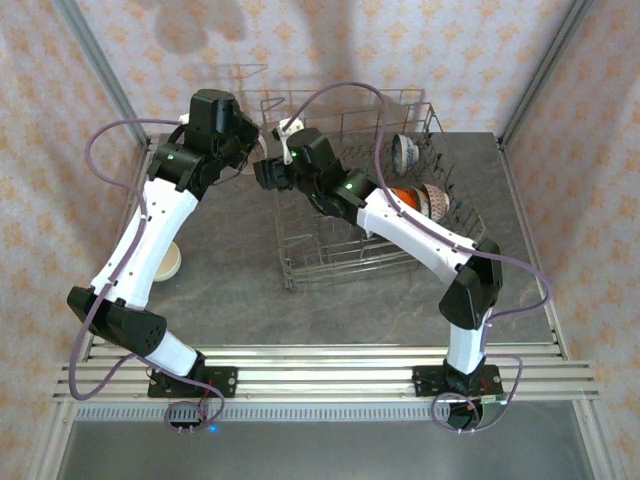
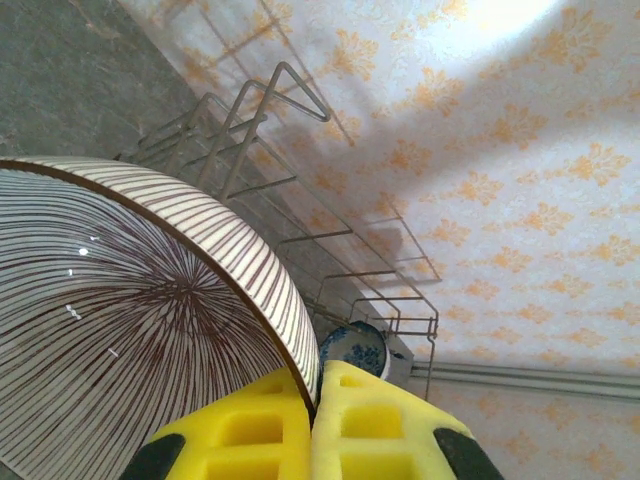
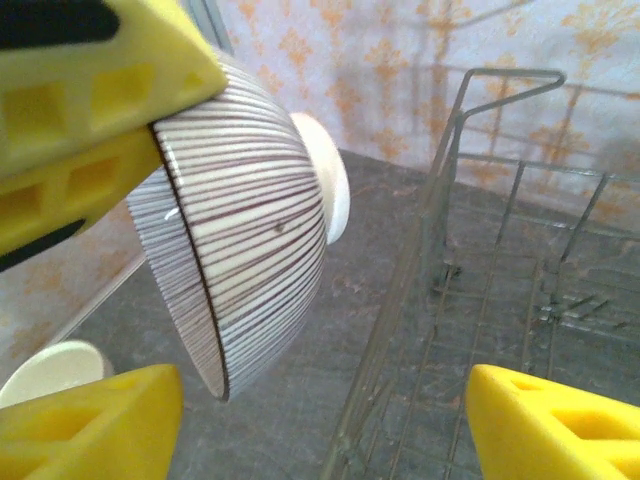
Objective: Load the bowls into the dish rack
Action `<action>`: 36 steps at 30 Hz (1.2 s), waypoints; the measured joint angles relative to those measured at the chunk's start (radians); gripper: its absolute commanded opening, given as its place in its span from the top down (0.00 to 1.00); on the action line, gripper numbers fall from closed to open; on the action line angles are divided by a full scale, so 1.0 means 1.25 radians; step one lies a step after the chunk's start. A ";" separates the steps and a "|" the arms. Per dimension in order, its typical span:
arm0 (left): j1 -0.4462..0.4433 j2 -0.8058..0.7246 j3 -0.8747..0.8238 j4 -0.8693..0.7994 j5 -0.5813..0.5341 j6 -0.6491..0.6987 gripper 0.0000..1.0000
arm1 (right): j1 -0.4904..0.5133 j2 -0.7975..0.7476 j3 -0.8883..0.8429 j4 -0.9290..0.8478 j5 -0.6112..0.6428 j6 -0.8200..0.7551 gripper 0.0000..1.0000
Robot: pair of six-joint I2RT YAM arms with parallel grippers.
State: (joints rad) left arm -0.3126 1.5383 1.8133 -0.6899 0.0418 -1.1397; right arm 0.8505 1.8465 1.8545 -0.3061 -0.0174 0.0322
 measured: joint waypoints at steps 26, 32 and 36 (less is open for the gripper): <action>0.000 0.006 0.000 0.024 0.007 -0.076 1.00 | 0.051 0.100 0.023 0.182 0.254 0.032 0.82; -0.010 0.005 -0.004 0.037 0.023 -0.089 0.97 | 0.050 0.108 0.025 0.195 0.311 0.029 1.00; -0.010 -0.002 -0.031 0.066 0.026 -0.090 0.82 | 0.051 0.108 0.025 0.192 0.339 0.027 1.00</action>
State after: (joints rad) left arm -0.3256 1.5352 1.7741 -0.6071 0.0738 -1.2522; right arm 0.9138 1.9816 1.8854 -0.0658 0.4068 0.0658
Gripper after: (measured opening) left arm 0.112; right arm 0.067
